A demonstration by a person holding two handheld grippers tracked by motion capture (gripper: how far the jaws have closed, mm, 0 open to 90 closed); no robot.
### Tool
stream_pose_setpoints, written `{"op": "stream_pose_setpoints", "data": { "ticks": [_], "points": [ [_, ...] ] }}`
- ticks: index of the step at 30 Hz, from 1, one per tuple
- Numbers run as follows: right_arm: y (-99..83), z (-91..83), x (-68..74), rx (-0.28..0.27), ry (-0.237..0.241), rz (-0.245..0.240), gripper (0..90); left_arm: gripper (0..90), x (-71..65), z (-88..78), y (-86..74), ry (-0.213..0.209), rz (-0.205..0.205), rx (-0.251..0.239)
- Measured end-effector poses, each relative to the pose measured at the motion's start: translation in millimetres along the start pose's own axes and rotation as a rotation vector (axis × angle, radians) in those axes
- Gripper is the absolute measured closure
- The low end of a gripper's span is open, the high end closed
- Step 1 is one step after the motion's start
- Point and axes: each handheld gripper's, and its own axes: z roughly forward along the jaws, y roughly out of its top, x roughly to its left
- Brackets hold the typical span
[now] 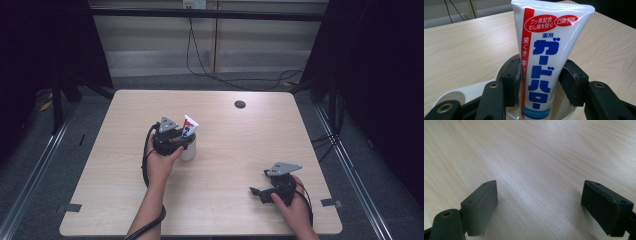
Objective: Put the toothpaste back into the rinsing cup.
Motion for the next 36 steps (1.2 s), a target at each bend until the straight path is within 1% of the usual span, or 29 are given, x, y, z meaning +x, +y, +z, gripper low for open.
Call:
{"op": "stream_pose_setpoints", "data": {
  "ticks": [5, 8, 10, 11, 14, 16, 19, 22, 28, 30, 33, 35, 36],
  "points": [
    [0.0, 0.0, 0.0, 0.000, 0.000, 0.000, 13.6, 51.4, 0.3, -0.8, 0.2, -0.002, -0.008, 0.000],
    [0.0, 0.0, 0.0, 0.000, 0.000, 0.000, 13.6, 48.2, 1.4, -2.0, 1.7, -0.002, -0.015, 0.001],
    [0.1, 0.1, 0.0, 0.000, 0.000, -0.001, 13.5, 47.9, 1.4, -2.2, 1.8, -0.003, -0.021, 0.000],
    [0.1, 0.2, 0.0, 0.000, 0.000, -0.001, 13.5, 45.6, 1.7, -2.3, 2.0, -0.007, -0.023, 0.005],
    [0.1, 0.2, 0.0, 0.000, 0.002, 0.001, 13.5, 44.3, 2.4, -2.1, 1.5, -0.011, -0.030, 0.009],
    [0.1, 0.3, 0.0, 0.000, 0.002, 0.000, 13.5, 43.4, 3.2, -2.5, 1.5, -0.013, -0.029, 0.009],
    [0.2, 0.2, 0.0, 0.000, 0.000, 0.000, 13.5, 40.1, 3.2, -4.7, 3.0, -0.004, -0.032, -0.001],
    [0.1, 0.2, 0.0, 0.001, 0.000, 0.000, 13.5, 39.2, 3.6, -7.2, 4.7, -0.001, -0.029, -0.009],
    [0.2, 0.2, 0.0, 0.001, 0.000, 0.000, 13.5, 35.6, 4.1, -11.3, 8.0, 0.005, -0.037, -0.018],
    [0.1, 0.3, -0.1, -0.001, 0.003, 0.000, 13.5, 34.6, 4.2, -12.0, 8.2, 0.003, -0.047, -0.022],
    [0.2, 0.2, 0.0, 0.000, 0.000, 0.000, 13.5, 32.6, 4.4, -13.1, 8.2, 0.000, -0.049, -0.024],
    [0.1, 0.3, 0.0, 0.000, 0.000, -0.001, 13.5, 30.9, 4.8, -13.8, 8.1, -0.001, -0.047, -0.019],
    [0.1, 0.2, 0.0, 0.000, 0.000, 0.000, 13.5, 30.0, 5.1, -14.3, 8.2, 0.000, -0.037, -0.020]
  ]
}}
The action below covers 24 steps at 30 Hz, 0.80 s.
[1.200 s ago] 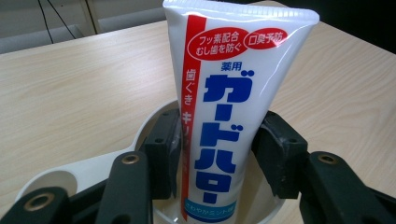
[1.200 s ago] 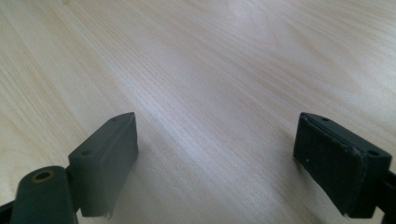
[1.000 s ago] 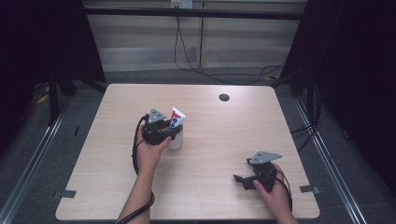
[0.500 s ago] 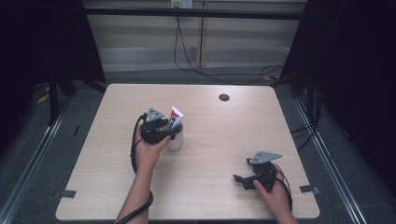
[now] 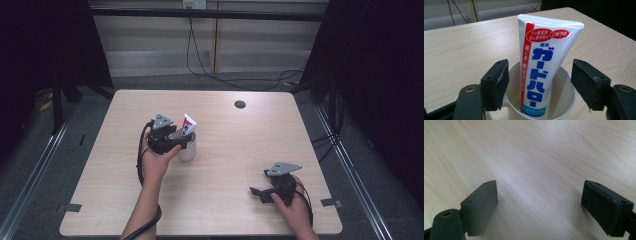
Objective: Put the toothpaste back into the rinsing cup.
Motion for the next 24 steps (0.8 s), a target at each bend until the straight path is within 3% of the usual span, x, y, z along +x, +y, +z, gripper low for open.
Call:
{"op": "stream_pose_setpoints", "data": {
  "ticks": [11, 24],
  "points": [
    [0.0, 0.1, -0.1, -0.001, 0.000, -0.001, 13.5, 20.6, -0.2, -2.1, 0.2, -0.008, -0.005, 0.021],
    [0.0, 0.0, 0.0, 0.000, 0.000, 0.000, 13.5, 18.0, 3.9, -10.1, -4.3, -0.013, -0.018, 0.030]
  ]
}}
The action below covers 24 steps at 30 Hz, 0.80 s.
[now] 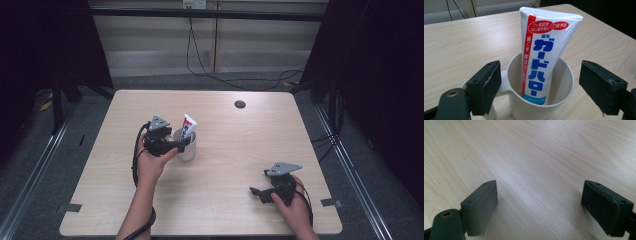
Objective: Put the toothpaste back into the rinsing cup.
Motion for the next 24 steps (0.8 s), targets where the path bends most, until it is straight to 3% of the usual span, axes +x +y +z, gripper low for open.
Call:
{"op": "stream_pose_setpoints", "data": {
  "ticks": [24],
  "points": [
    [0.0, 0.1, -0.1, -0.001, 0.003, 0.001, 13.5, 10.5, 8.2, -18.9, -9.4, -0.047, -0.005, -0.012]
  ]
}}
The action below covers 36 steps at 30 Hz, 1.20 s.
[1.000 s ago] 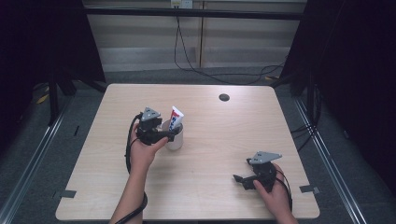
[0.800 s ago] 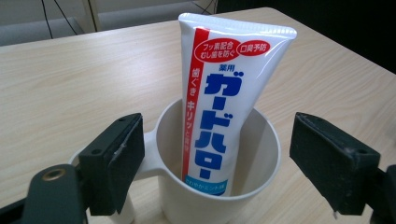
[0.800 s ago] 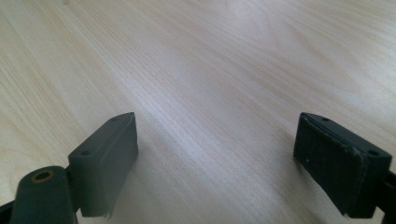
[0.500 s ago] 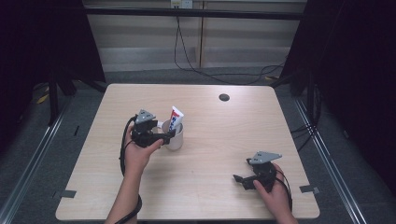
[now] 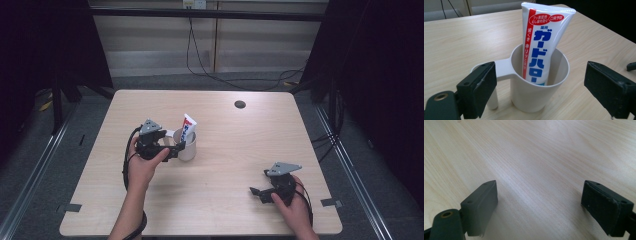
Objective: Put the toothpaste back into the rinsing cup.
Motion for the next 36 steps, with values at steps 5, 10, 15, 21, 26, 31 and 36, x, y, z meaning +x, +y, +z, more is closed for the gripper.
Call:
{"op": "stream_pose_setpoints", "data": {
  "ticks": [5, 10, 15, 21, 26, 31, 36],
  "points": [
    [0.0, 0.0, 0.0, 0.000, 0.000, 0.000, 13.5, 10.0, 2.5, -2.9, -4.2, -0.010, -0.005, 0.007],
    [0.0, 0.0, 0.1, 0.001, 0.000, 0.001, 13.5, 10.0, 5.4, -6.2, -8.0, -0.011, -0.003, 0.014],
    [0.0, 0.0, 0.1, 0.001, 0.000, 0.001, 13.5, 10.1, 7.6, -8.5, -13.3, -0.007, -0.010, 0.029],
    [0.0, 0.0, 0.0, 0.000, 0.000, 0.000, 13.5, 10.2, 11.3, -13.2, -20.1, -0.006, -0.004, 0.042],
    [0.0, 0.0, 0.0, 0.000, 0.000, 0.000, 13.5, 11.3, 14.9, -17.5, -26.4, 0.000, -0.003, 0.049],
    [0.0, 0.0, 0.0, 0.000, 0.000, 0.000, 13.5, 12.5, 18.0, -19.3, -34.8, 0.006, -0.003, 0.063],
    [0.0, 0.0, 0.0, 0.000, 0.000, 0.000, 13.5, 12.7, 19.4, -20.0, -41.6, 0.010, 0.002, 0.075]
  ]
}}
